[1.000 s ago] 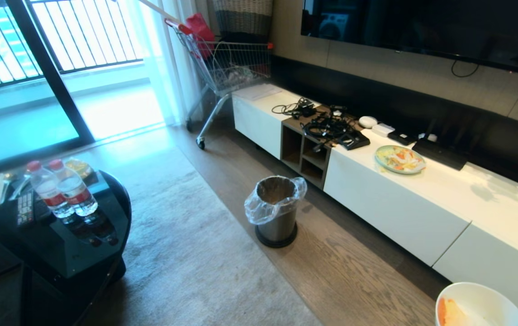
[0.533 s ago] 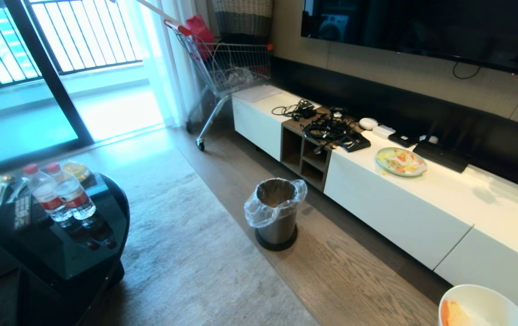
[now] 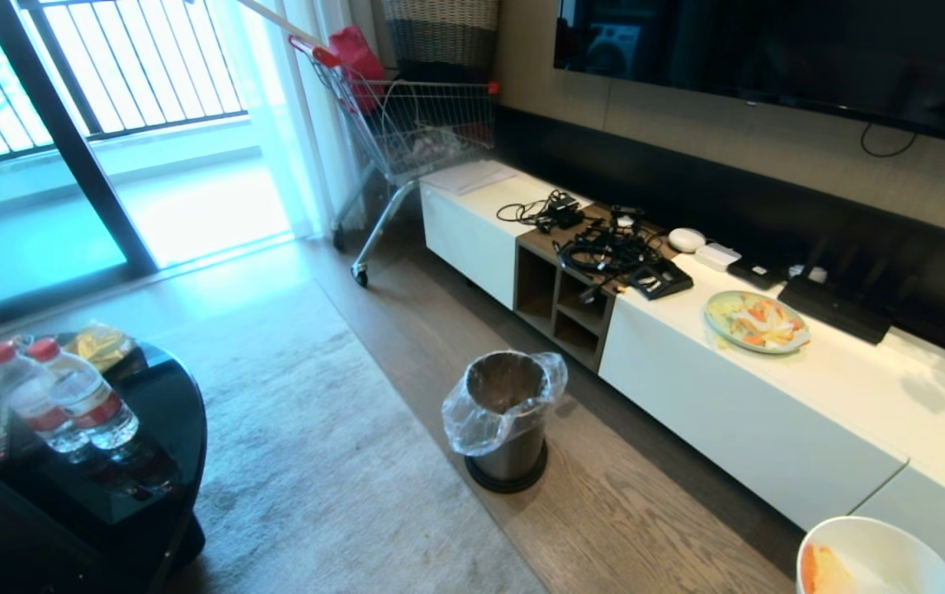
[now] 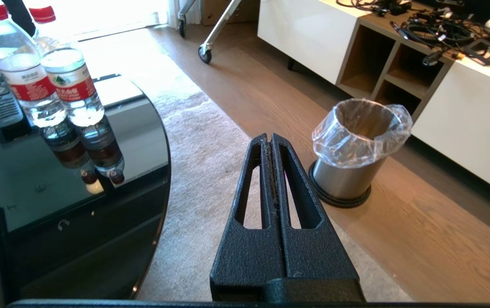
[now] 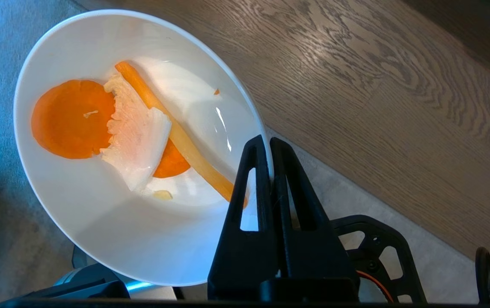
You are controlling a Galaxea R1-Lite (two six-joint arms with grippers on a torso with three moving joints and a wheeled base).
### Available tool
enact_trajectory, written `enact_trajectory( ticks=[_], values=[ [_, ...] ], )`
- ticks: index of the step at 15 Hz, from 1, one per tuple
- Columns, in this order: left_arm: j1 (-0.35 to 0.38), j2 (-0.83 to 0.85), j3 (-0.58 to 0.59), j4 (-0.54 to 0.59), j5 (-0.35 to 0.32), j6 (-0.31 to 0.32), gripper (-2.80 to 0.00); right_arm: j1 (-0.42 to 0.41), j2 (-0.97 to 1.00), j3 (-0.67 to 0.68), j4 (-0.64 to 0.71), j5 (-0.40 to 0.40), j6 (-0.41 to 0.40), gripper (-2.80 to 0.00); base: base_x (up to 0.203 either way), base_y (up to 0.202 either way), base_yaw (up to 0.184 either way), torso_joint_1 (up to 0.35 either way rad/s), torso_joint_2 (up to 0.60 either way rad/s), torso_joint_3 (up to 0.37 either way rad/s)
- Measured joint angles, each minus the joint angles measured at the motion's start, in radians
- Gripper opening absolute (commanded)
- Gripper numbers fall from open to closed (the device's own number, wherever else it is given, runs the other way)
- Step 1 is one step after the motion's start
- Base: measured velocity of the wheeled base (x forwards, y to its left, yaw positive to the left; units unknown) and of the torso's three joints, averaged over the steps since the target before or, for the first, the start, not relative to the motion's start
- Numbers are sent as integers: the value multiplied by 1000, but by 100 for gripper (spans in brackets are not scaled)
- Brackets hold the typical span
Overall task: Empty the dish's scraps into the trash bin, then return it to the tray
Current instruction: Move the bowl over the trash can
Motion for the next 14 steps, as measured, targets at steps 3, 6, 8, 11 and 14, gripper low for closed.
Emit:
enact_trajectory(
  ticks=[3, 6, 8, 11, 14],
  values=[
    [0, 0, 0, 0, 0, 0, -280, 4, 4, 1, 0, 0, 0, -280, 187, 0, 2, 1, 3, 3],
    [0, 0, 0, 0, 0, 0, -280, 9, 8, 1, -3, -1, 0, -280, 93, 0, 1, 5, 1, 3],
    [0, 0, 0, 0, 0, -1, -280, 13, 10, -1, 0, -1, 0, -280, 0, 0, 0, 0, 0, 0],
    [0, 0, 0, 0, 0, -1, -280, 13, 11, -6, -2, -3, -1, -280, 0, 0, 0, 0, 0, 0],
    [0, 0, 0, 0, 0, -2, -280, 14, 11, -6, 0, -3, -2, -280, 0, 0, 0, 0, 0, 0]
  ],
)
